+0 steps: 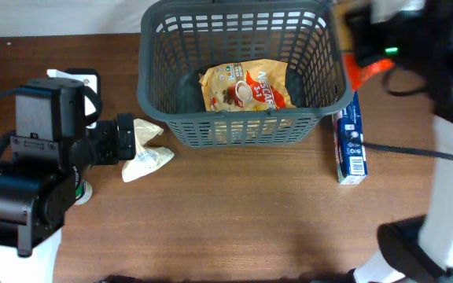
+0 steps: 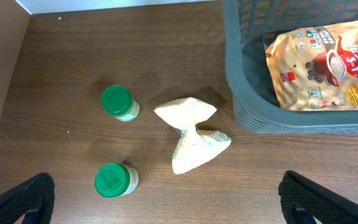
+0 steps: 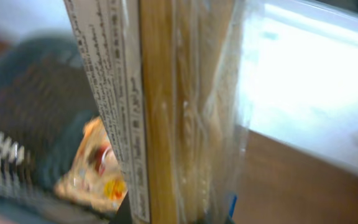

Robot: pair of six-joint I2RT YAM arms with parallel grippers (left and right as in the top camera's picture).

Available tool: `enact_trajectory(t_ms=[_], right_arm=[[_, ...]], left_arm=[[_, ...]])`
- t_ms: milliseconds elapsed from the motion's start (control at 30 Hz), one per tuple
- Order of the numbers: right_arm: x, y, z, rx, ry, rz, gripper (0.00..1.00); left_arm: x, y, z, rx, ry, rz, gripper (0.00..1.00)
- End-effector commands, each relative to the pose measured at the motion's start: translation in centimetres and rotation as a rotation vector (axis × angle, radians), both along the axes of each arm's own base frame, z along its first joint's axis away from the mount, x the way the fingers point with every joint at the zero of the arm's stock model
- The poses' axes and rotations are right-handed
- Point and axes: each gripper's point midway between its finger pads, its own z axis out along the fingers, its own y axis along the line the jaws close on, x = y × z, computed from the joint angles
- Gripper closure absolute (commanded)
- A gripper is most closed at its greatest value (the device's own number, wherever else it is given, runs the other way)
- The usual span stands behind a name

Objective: Pack container
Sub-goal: 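Lower the pasta pack into the basket and release it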

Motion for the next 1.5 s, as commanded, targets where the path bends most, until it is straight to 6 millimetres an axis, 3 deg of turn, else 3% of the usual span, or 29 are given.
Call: enact_trajectory(t_ms=[0, 67, 233, 333, 567, 700, 767, 800, 867, 900, 933, 1067, 1200, 1367, 1467], right_arm=[[1.0, 4.3, -1.8, -0.265, -0.067, 0.285, 0.96], [1.5, 5.9, -3.1, -0.354, -0.073, 0.382, 0.96], [3.9, 9.5, -9.0, -0.527, -0.054, 0.686, 0.96], [5.7, 10.7, -12.8, -0.598, -0.036, 0.812, 0.96], [10.1, 11.7, -20.4, -0.562, 0.08, 0.808, 0.96], [11.5, 12.3, -26.1, -0.541, 0.187, 0.815, 0.96], [12.1, 12.2, -26.7, -0.508, 0.21, 0.771, 0.96], [12.4, 12.0, -26.7, -0.494, 0.214, 0.743, 0.85], [13.0, 11.2, -26.0, -0.495, 0.207, 0.681, 0.65], [13.2, 10.9, -25.5, -0.498, 0.202, 0.652, 0.37], [13.2, 10.6, -24.7, -0.496, 0.197, 0.622, 0.01], [11.6, 9.8, -21.3, -0.487, 0.181, 0.584, 0.01], [8.1, 8.6, -16.0, -0.485, 0.139, 0.574, 0.01], [2.7, 6.4, -5.4, -0.362, -0.035, 0.459, 0.01], [0.1, 2.5, 0.4, -0.197, -0.112, 0.253, 0.01]], left_arm=[[0.0, 0.4, 0.1, 0.001, -0.005, 0.021, 0.01], [0.0, 0.4, 0.1, 0.001, -0.005, 0.021, 0.01], [0.0, 0.4, 0.1, 0.001, -0.005, 0.021, 0.01], [0.0, 0.4, 0.1, 0.0, -0.005, 0.021, 0.01], [0.0, 0.4, 0.1, 0.001, -0.005, 0.021, 0.01], [0.0, 0.4, 0.1, 0.001, -0.005, 0.021, 0.01], [0.0, 0.4, 0.1, 0.001, -0.005, 0.021, 0.01], [0.0, 0.4, 0.1, 0.001, -0.005, 0.021, 0.01], [0.0, 0.4, 0.1, 0.0, -0.005, 0.021, 0.01], [0.0, 0.4, 0.1, 0.001, -0.005, 0.021, 0.01], [0.0, 0.4, 0.1, 0.001, -0.005, 0.021, 0.01], [0.0, 0.4, 0.1, 0.001, -0.005, 0.021, 0.01], [0.0, 0.4, 0.1, 0.001, -0.005, 0.021, 0.01], [0.0, 0.4, 0.1, 0.001, -0.005, 0.021, 0.01], [0.0, 0.4, 0.1, 0.001, -0.005, 0.021, 0.01]])
